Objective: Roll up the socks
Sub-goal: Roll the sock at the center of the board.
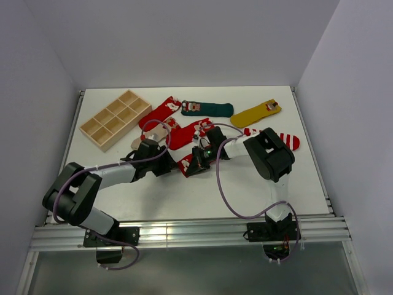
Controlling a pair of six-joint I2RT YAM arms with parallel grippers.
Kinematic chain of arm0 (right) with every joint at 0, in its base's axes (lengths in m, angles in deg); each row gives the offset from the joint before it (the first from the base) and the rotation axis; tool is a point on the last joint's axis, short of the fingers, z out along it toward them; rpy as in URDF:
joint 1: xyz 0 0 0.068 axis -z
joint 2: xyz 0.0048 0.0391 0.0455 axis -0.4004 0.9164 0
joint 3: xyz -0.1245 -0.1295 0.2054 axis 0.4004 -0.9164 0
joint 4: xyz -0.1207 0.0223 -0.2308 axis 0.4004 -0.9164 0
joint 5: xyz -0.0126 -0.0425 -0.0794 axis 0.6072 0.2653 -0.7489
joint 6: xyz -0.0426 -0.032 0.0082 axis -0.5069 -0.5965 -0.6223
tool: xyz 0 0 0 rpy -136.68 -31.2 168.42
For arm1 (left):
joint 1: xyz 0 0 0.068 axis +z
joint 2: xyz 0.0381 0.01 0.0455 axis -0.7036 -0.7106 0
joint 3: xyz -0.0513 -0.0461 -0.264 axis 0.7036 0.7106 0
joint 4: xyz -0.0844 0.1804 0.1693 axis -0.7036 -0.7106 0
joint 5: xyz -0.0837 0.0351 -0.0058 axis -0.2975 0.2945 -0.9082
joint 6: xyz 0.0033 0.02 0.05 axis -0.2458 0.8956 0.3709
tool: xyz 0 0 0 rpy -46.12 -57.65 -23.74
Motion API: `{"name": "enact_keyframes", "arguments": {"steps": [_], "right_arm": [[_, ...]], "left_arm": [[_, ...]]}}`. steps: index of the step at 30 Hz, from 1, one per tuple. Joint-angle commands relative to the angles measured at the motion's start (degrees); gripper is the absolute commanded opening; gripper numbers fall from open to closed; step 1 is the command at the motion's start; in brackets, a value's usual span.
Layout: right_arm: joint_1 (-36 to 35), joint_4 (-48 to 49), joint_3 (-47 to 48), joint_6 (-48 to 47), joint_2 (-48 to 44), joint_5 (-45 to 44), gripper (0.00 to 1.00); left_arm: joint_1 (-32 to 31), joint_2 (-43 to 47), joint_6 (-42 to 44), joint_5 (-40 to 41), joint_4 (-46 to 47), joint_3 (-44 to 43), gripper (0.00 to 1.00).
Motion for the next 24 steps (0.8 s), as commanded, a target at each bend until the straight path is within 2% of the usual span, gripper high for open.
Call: {"name": "enact_keyframes", "arguments": {"steps": [1, 8, 18, 24], "right_arm": [[0.51, -0.41, 0.03, -0.51, 1.62, -2.12, 0.0], [0.68, -0.76, 0.21, -0.59, 1.53, -2.3, 0.0], [0.6, -1.81, 0.65, -1.21, 1.62, -2.83, 0.0], [0.6, -2.69, 1.0, -1.65, 1.44, -3.18, 0.0]], "left_arm": [[-0.31, -1.74, 0.88, -1.83, 2.37, -1.43, 0.55], [-0.22, -3.23, 0.61, -2.27, 3.07, -2.04, 0.5], [-0.31, -3.85, -0.35, -3.32, 4.22, -3.01, 0.36], [-0.31, -2.8, -1.58, -5.17, 5.01, -3.36, 0.36]]}}
